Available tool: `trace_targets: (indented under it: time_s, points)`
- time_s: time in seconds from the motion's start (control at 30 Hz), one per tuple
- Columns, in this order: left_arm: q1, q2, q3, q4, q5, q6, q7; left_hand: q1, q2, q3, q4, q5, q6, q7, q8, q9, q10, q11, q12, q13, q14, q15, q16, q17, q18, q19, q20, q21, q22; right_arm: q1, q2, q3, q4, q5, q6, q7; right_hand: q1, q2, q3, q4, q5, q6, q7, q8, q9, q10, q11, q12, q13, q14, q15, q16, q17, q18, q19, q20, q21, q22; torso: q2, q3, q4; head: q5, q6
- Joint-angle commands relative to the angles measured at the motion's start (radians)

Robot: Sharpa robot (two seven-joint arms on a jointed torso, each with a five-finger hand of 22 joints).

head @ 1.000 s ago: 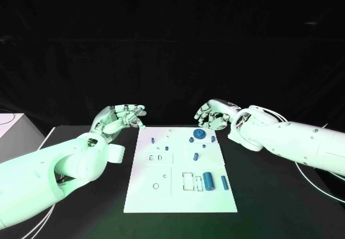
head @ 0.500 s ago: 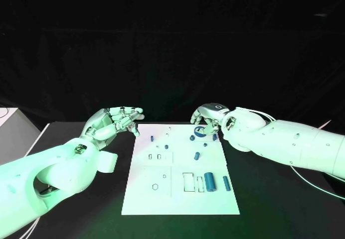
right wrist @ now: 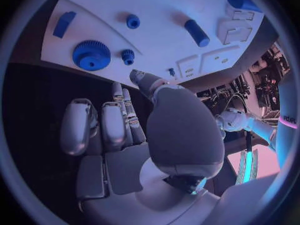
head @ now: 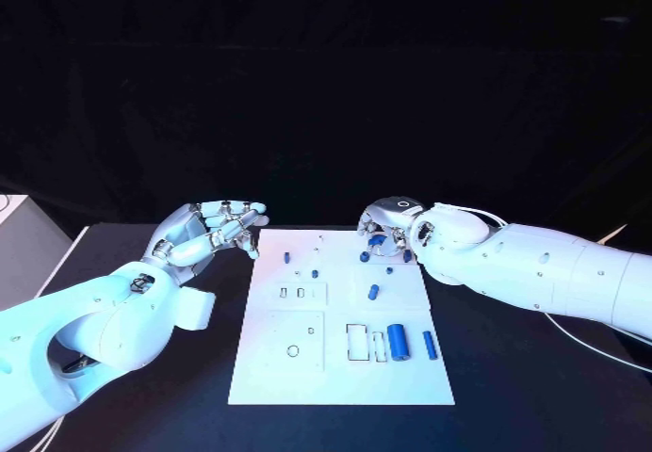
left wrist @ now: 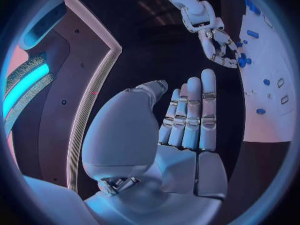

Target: Assemble the parts on the task board

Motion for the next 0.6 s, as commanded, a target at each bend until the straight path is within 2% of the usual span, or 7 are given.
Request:
trace_targets:
  time_s: [0.03,0.3,0.6]
  points:
    - [0.0,-0.001,0.002,0.001,-0.007,0.021,0.004,-0.005,-0.002,0.007,0.001,-0.007,0.001,-0.005,-0.003,0.001,0.006,0.001,0.002,0.002,-0.005,-0.004,0.005,0.002,0.004,-0.008,0.002,0.008,0.004,-0.004,0.005,-0.001,-0.004,-0.03,0.052,-0.017,-0.002,-0.005,-0.005,0.0,0.001,-0.002,-0.007,0.001,0.001,0.0,-0.005,-0.002,0.001,0.044,0.0,0.004,0.002,0.0,0.002,-0.004,0.005,0.002,0.007,-0.0025,0.005,-0.001,0.001]
    - [0.0,-0.002,0.002,-0.002,-0.007,0.018,0.001,-0.006,-0.002,0.008,0.001,-0.006,0.0,-0.005,-0.003,0.001,0.005,0.001,0.001,0.002,-0.007,-0.004,0.006,0.002,0.004,-0.01,0.002,0.011,0.006,-0.009,0.01,-0.002,-0.009,-0.03,0.079,-0.02,-0.002,-0.003,-0.005,0.001,0.002,0.0,-0.008,0.002,0.002,0.001,-0.005,-0.002,0.002,0.044,-0.001,0.008,0.003,-0.001,0.003,-0.005,0.006,0.003,0.013,-0.0048,0.0115,-0.002,-0.002]
    - [0.0,0.0,0.002,-0.004,-0.007,0.017,-0.001,-0.006,-0.003,0.009,0.001,-0.006,-0.002,-0.003,-0.004,0.002,0.003,0.003,0.001,0.001,-0.009,-0.003,0.008,0.002,0.004,-0.012,0.002,0.016,0.009,-0.015,0.014,-0.002,-0.015,-0.03,0.087,-0.022,-0.002,0.003,-0.004,0.006,0.008,0.006,-0.008,0.006,0.006,0.003,-0.004,-0.002,0.004,0.043,-0.001,0.014,0.006,-0.001,0.006,-0.006,0.008,0.006,0.02,-0.0058,0.012,-0.002,0.001]
